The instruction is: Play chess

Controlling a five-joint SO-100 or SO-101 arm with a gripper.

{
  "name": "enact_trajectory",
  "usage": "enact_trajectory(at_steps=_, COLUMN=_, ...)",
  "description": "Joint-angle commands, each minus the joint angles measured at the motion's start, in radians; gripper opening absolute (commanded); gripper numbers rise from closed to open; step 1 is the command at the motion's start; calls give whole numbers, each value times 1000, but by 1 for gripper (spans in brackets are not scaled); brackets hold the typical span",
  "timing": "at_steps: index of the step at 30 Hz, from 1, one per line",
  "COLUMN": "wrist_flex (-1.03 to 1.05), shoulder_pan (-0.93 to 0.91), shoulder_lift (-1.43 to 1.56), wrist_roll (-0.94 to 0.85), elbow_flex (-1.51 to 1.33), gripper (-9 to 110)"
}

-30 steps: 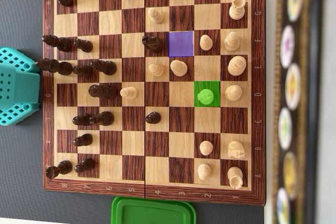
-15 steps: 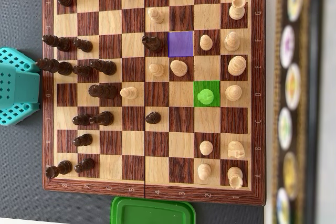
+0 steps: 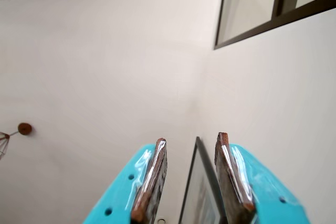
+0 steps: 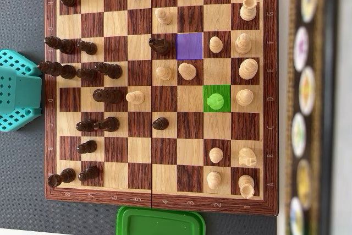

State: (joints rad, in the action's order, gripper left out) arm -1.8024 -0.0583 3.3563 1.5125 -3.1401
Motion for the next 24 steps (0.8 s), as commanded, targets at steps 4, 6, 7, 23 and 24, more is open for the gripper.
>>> enact_trajectory(at_steps=4, wrist_flex=-2, shoulder_pan=2, shoulder_lift=-9, wrist_roll=15, elbow_flex=-18, gripper=15)
enact_trajectory(at_steps=6, wrist_flex=-2, shoulder_pan=3, shoulder_lift=-9, wrist_roll=15, elbow_flex=-18, gripper=15)
enact_trajectory(at_steps=7, wrist_flex=-2, shoulder_pan=2, shoulder_lift=-9, wrist_roll=15, elbow_flex=-18, gripper=15)
enact_trajectory(at_steps=23, wrist_flex=-2, shoulder_pan=-3, shoulder_lift=-11, wrist_roll=17, elbow_flex=-18, gripper=14)
enact_trajectory(at_steps=24, wrist_flex=-2, shoulder_pan=-2, shoulder_lift=-11, wrist_roll=17, elbow_flex=-18, gripper=14)
